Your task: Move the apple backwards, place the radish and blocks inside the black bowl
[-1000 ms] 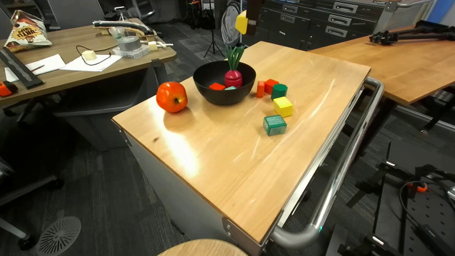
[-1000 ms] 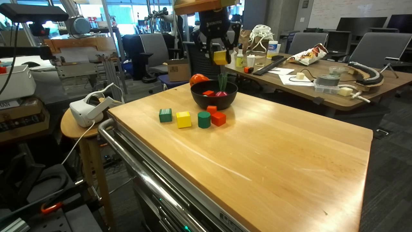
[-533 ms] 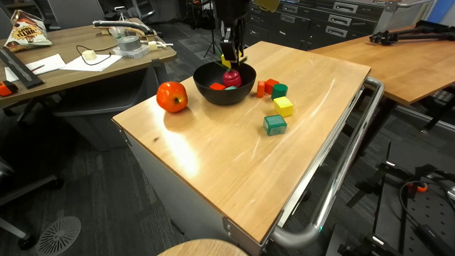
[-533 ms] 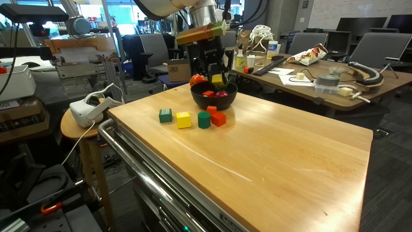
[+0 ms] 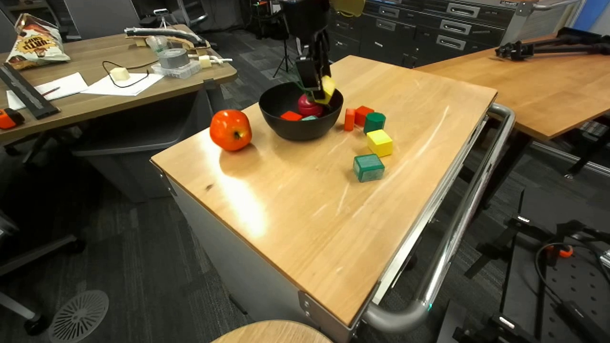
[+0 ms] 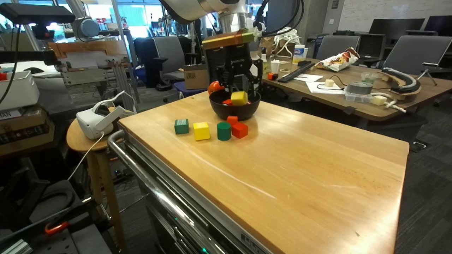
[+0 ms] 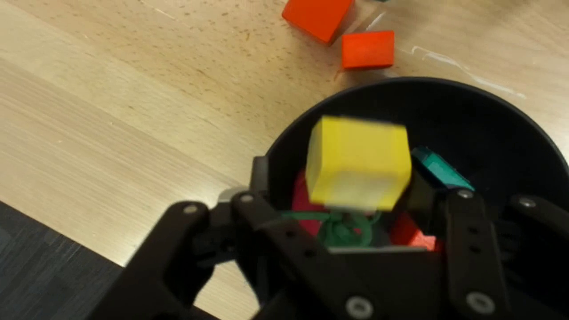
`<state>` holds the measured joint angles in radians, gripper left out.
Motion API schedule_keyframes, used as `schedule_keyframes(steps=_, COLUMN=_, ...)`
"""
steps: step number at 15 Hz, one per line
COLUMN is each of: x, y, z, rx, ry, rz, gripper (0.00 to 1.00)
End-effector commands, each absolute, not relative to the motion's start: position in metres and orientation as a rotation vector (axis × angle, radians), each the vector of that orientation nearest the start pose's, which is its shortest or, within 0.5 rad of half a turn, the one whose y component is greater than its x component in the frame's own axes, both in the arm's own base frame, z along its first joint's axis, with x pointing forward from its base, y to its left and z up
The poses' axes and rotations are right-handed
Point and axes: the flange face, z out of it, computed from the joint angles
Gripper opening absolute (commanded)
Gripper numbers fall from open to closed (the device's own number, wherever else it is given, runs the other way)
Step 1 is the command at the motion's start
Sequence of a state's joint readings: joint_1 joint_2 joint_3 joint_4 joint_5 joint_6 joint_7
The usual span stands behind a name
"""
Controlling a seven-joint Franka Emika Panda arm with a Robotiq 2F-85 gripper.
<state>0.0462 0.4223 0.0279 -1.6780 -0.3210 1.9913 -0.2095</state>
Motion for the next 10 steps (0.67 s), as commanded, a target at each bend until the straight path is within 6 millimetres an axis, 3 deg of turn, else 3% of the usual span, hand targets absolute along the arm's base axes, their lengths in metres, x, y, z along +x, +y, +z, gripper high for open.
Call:
schedule_keyframes(steps=1, x=0.645, y=0.004, z=0.375, rx=-3.217, ry=-0.844, rz=0.251, gripper=1.0)
schedule_keyframes(steps=5, x=0.632, y=-0.045, z=0.378, rx=-3.16, ry=-0.842, rz=0.275, gripper=1.0)
schedule_keyframes(steps=10, x=0.607, y=-0.117, z=0.346, rx=-3.008, ry=-0.801, rz=0.42, gripper=1.0)
